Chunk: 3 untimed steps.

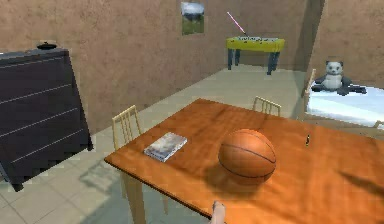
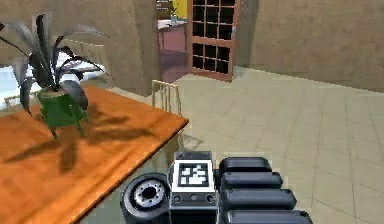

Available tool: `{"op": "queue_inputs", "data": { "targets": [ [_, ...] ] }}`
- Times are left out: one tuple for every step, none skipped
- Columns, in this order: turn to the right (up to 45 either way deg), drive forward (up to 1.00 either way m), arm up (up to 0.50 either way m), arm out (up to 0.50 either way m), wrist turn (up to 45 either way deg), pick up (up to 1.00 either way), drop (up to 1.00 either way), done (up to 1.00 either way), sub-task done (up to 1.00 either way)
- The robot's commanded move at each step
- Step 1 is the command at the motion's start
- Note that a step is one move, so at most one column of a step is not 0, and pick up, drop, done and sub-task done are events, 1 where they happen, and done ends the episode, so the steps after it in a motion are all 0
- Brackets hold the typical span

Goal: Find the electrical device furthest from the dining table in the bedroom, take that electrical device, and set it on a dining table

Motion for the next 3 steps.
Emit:
{"op": "queue_inputs", "data": {
  "targets": [
    [18.0, 0.00, 0.00, 0.00, 0.0, 0.00, 0.00, 0.00, 0.00],
    [-45.0, 0.00, 0.00, 0.00, 0.0, 0.00, 0.00, 0.00, 0.00],
    [-9.0, 0.00, 0.00, 0.00, 0.0, 0.00, 0.00, 0.00, 0.00]
  ]
}}
